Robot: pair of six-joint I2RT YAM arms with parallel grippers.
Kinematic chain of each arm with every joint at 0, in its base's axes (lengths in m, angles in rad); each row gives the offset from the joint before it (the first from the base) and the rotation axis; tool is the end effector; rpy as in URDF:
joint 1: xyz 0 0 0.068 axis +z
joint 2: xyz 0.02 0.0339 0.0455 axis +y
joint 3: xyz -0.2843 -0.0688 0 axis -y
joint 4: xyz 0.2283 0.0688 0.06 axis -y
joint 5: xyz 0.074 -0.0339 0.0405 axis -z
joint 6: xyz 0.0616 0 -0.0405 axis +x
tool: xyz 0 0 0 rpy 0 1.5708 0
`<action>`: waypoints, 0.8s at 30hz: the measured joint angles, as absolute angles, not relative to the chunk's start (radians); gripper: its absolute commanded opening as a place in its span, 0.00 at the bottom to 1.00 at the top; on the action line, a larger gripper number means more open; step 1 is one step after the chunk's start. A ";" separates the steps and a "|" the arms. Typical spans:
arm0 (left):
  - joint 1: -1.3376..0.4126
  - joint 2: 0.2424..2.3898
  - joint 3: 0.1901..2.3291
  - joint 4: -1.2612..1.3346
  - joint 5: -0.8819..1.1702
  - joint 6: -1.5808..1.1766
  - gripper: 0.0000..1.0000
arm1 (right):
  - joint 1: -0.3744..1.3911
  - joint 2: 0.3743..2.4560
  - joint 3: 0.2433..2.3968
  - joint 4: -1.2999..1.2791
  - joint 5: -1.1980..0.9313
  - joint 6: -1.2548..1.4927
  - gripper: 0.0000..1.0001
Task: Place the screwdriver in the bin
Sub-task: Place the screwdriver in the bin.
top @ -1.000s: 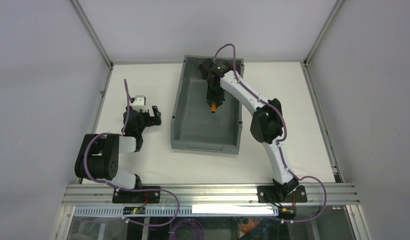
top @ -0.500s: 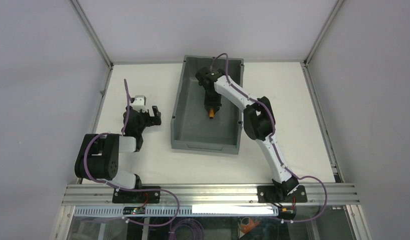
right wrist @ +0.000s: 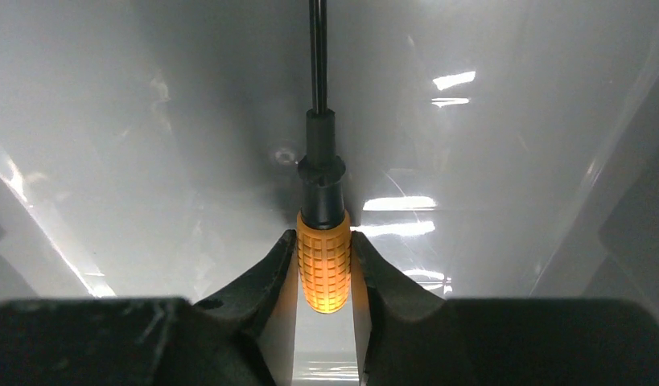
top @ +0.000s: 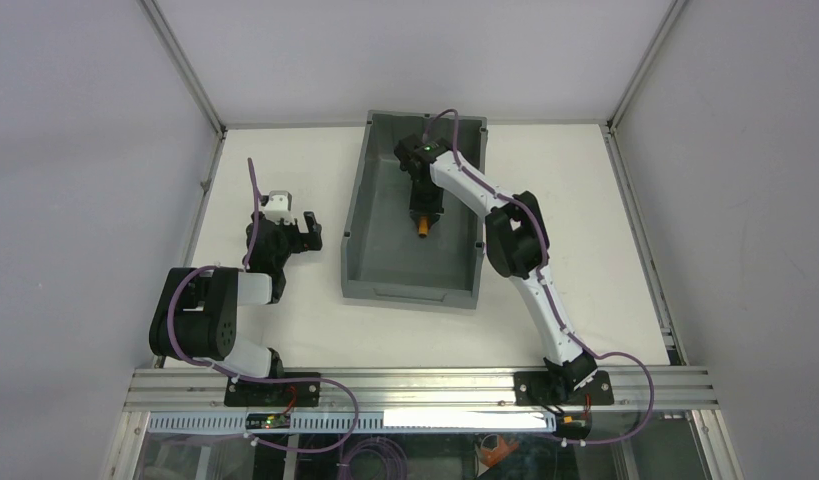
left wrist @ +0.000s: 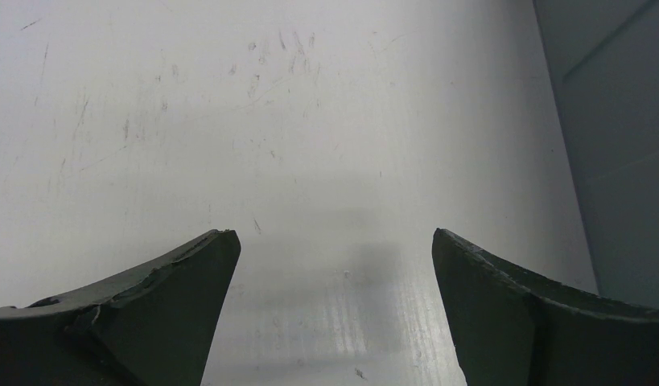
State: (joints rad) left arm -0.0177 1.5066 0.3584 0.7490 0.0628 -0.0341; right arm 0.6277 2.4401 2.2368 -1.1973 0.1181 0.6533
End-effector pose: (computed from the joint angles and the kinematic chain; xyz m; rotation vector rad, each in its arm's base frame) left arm 0.2748 -0.0087 0.1609 0.0249 1.9702 -0.0957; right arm 0.4055 0.2853 0.1764 0.0524 2.9344 0.0105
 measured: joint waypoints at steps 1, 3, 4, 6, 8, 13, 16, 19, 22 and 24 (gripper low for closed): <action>-0.018 1.507 0.358 0.749 0.063 -0.035 0.99 | 0.627 2.442 2.237 -1.197 0.118 0.653 0.23; -0.018 1.507 0.358 0.749 0.063 -0.034 0.99 | 0.626 2.450 2.237 -1.197 0.118 0.652 0.30; -0.018 1.507 0.358 0.749 0.063 -0.034 0.99 | 0.626 2.455 2.237 -1.197 0.117 0.653 0.34; -0.018 1.507 0.358 0.749 0.063 -0.034 0.99 | 0.625 2.457 2.237 -1.195 0.115 0.652 0.39; -0.018 1.507 0.358 0.749 0.063 -0.034 0.99 | 0.625 2.458 2.237 -1.193 0.114 0.649 0.45; -0.018 1.507 0.358 0.749 0.063 -0.034 0.99 | 0.625 2.459 2.237 -1.192 0.112 0.646 0.48; -0.018 1.507 0.358 0.749 0.063 -0.034 0.99 | 0.625 2.459 2.237 -1.193 0.112 0.645 0.55; -0.018 1.507 0.358 0.749 0.063 -0.034 0.99 | 0.624 2.457 2.238 -1.194 0.112 0.641 0.58; -0.018 1.507 0.358 0.749 0.063 -0.034 0.99 | 0.623 2.452 2.240 -1.199 0.112 0.630 0.61; -0.018 1.507 0.358 0.749 0.063 -0.034 0.99 | 0.622 2.440 2.245 -1.209 0.112 0.623 0.63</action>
State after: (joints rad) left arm -0.0177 1.5066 0.3584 0.7486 0.0628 -0.0341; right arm 0.6220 2.4401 2.2448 -1.2095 0.1120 0.6231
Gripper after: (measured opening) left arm 0.992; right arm 0.607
